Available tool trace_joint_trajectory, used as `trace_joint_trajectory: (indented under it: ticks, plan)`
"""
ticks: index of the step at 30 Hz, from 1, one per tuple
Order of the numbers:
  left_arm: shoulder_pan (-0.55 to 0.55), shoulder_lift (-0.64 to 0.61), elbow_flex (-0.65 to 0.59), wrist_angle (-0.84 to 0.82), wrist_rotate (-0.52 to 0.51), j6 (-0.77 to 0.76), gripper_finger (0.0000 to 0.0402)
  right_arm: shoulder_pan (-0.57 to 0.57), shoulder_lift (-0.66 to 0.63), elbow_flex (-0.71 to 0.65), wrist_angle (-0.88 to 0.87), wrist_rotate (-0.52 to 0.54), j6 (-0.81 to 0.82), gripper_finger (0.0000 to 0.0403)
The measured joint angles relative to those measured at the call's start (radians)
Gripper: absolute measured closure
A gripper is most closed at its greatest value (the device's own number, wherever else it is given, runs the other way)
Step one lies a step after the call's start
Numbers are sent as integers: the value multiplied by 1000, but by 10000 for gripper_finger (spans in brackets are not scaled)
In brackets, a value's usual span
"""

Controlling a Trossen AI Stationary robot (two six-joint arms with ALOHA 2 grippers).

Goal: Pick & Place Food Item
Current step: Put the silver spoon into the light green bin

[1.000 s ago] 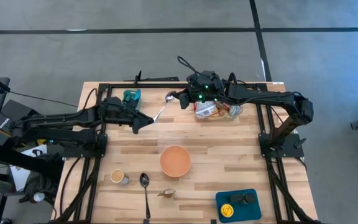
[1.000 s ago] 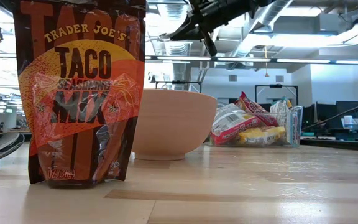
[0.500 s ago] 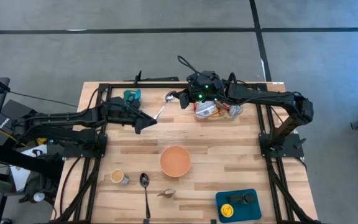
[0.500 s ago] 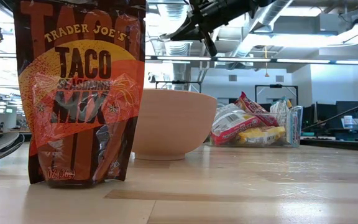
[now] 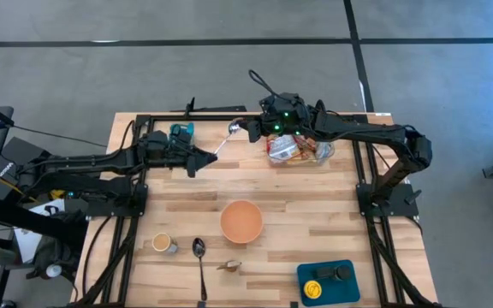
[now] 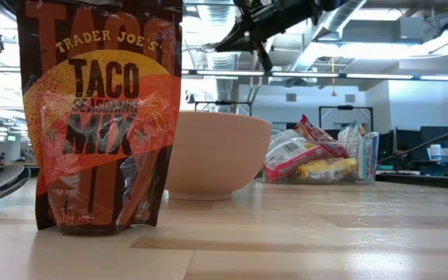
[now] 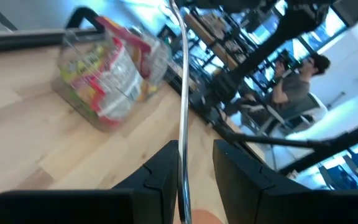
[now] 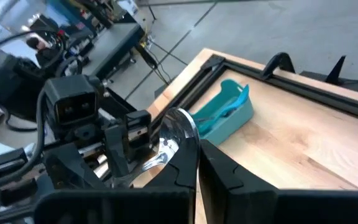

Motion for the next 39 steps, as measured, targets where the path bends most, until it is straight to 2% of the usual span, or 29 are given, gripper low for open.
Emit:
trace_joint_trajectory:
  ticks: [5,26,39]
  plan:
    - [0,0,0,36,-58,0,307,-19,0,0,34,3,17,403]
    - [0,0,0,105,-172,-11,309,-36,0,0,49,8,20,403]
    - [0,0,0,108,-175,-32,394,-36,0,0,60,8,18,403]
